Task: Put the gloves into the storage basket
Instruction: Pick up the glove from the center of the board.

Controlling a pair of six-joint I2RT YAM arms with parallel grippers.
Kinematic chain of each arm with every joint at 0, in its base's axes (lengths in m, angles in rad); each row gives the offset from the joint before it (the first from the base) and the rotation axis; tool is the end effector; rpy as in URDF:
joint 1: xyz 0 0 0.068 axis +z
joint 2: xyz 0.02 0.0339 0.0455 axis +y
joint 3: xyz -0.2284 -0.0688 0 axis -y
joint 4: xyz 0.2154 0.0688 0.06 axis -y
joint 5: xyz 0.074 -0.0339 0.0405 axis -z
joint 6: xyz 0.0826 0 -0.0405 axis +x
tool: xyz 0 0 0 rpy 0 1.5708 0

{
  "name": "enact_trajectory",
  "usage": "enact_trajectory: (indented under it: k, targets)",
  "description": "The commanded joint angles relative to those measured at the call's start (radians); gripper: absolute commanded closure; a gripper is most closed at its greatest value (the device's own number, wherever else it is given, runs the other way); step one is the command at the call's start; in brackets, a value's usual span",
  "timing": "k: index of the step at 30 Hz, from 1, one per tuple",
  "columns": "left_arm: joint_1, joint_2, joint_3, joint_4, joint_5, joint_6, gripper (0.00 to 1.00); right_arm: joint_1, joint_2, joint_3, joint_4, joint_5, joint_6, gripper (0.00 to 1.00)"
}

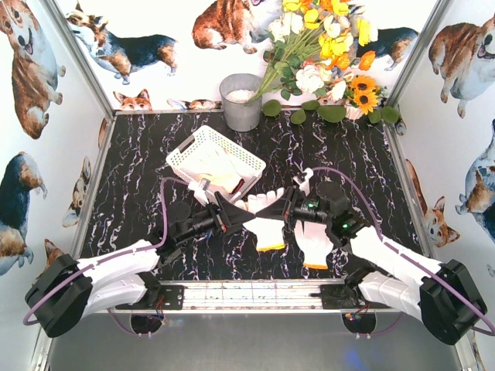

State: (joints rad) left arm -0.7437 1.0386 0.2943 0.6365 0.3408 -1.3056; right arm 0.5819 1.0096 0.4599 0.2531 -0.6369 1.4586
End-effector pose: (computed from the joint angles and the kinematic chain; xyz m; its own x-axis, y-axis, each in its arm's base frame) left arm 0.1684 -0.1924 0.1922 -0.8725 -0.4332 -0.2259 0.1549 0.1931 -0.9689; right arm 0.1800 0.1772 0.2045 -0.9386 0.3388 0.0657 0.1400 0.1998 0.9698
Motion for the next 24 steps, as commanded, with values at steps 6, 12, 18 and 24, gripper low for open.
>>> enact_trajectory:
  k: [6, 12, 18, 24]
  targets:
    - [0.010, 0.073, 0.053, 0.314, 0.091, -0.058, 0.00, 0.002, 0.034, 0.159, 0.171, -0.172, 0.028, 1.00]
    - [0.010, 0.070, 0.095, 0.310, 0.062, -0.051, 0.00, 0.015, 0.046, 0.174, 0.175, -0.222, 0.022, 1.00]
    - [0.010, 0.069, 0.124, 0.307, 0.046, -0.068, 0.00, 0.042, 0.049, 0.178, 0.178, -0.239, 0.006, 1.00]
    - [0.011, 0.045, 0.147, 0.276, -0.002, -0.051, 0.00, 0.058, 0.053, 0.176, 0.164, -0.252, -0.007, 1.00]
